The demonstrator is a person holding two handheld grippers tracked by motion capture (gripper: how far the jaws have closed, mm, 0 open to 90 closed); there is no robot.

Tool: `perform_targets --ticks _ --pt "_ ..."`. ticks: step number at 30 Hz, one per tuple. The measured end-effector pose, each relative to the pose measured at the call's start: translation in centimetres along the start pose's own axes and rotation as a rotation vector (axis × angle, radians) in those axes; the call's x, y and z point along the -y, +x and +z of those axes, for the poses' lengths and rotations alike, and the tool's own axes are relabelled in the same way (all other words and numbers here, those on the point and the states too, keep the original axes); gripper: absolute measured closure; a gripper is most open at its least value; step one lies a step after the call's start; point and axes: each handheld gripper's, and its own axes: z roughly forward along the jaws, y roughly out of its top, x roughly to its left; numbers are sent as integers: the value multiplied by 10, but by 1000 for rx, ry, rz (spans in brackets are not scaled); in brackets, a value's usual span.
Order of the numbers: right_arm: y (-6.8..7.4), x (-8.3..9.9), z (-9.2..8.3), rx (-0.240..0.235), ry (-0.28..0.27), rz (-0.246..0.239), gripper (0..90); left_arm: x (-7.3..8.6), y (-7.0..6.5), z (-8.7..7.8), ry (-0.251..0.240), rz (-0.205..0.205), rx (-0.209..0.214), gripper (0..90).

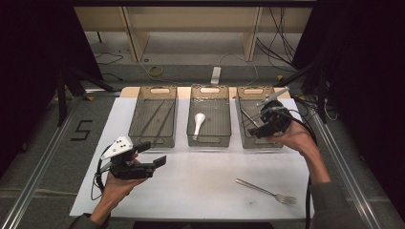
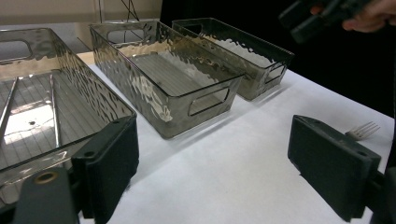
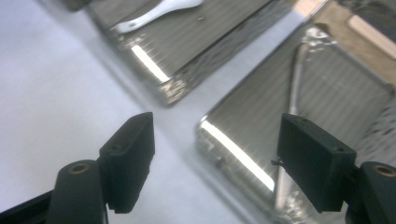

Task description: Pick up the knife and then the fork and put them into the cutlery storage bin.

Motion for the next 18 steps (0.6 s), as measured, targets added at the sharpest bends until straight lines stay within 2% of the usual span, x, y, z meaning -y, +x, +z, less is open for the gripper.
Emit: perform_targets --ticks 8,14,18 --pt "33 29 -2 -22 56 -47 280 0 1 0 2 1 -3 159" --pt "50 45 2 -36 107 -77 280 0 0 1 0 3 -6 159" --pt "60 56 4 -60 100 -77 277 0 0 1 -1 3 -8 157"
